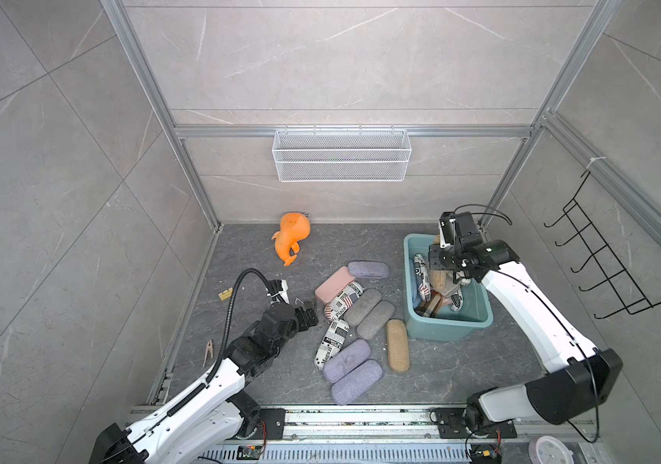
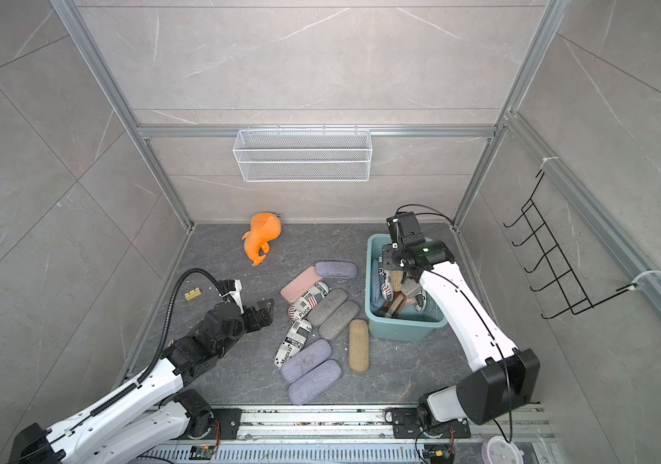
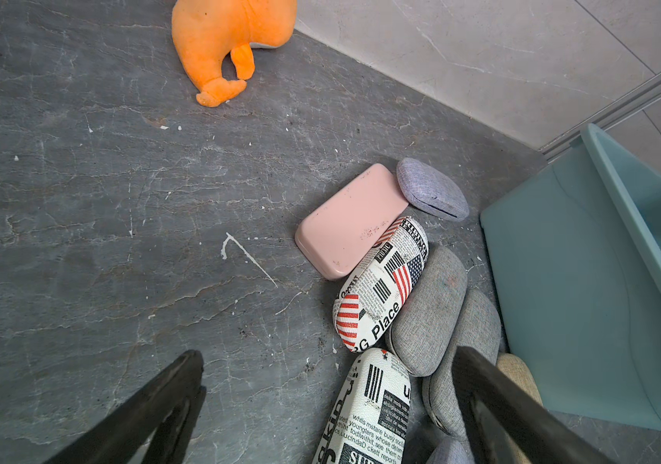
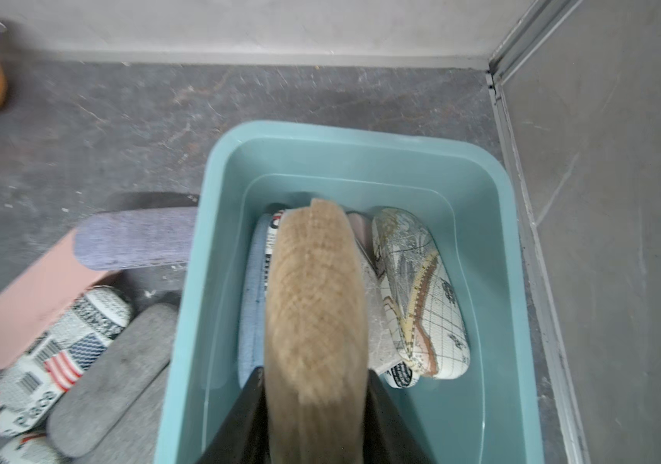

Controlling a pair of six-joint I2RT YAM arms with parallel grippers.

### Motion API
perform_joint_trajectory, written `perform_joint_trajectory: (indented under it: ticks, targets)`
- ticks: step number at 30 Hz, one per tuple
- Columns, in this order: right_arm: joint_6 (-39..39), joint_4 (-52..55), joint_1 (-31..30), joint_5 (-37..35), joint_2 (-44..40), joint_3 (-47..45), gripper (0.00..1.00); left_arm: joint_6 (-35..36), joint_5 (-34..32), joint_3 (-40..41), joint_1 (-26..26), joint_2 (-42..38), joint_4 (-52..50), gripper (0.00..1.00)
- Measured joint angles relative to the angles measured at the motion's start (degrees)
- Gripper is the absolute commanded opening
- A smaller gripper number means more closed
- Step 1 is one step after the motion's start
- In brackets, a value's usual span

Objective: Put the glasses cases into the storage boxes
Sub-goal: Place the glasses case in the storage box.

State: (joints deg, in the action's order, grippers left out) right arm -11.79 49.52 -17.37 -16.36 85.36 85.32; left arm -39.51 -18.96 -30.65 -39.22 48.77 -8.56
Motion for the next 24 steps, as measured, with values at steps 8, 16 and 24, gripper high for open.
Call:
perform_joint_trajectory:
  ticks: [8, 16, 24]
  targets:
    - [1.3, -0.1, 0.9, -2.1, 10.8, 0.1, 0.38, 0.1, 3.1, -3.3, 0.0, 5.6, -3.4, 0.98]
    - [1.1, -1.6, 1.7, -2.1, 13.5, 1.1, 0.56, 2.6, 9.3, -6.9, 0.0, 11.7, -5.7, 0.97]
    - [0.6, -2.9, 1.7, 1.1, 10.4, 0.4, 0.57, 5.2, 15.1, -9.6, 0.0, 16.7, -7.2, 0.90]
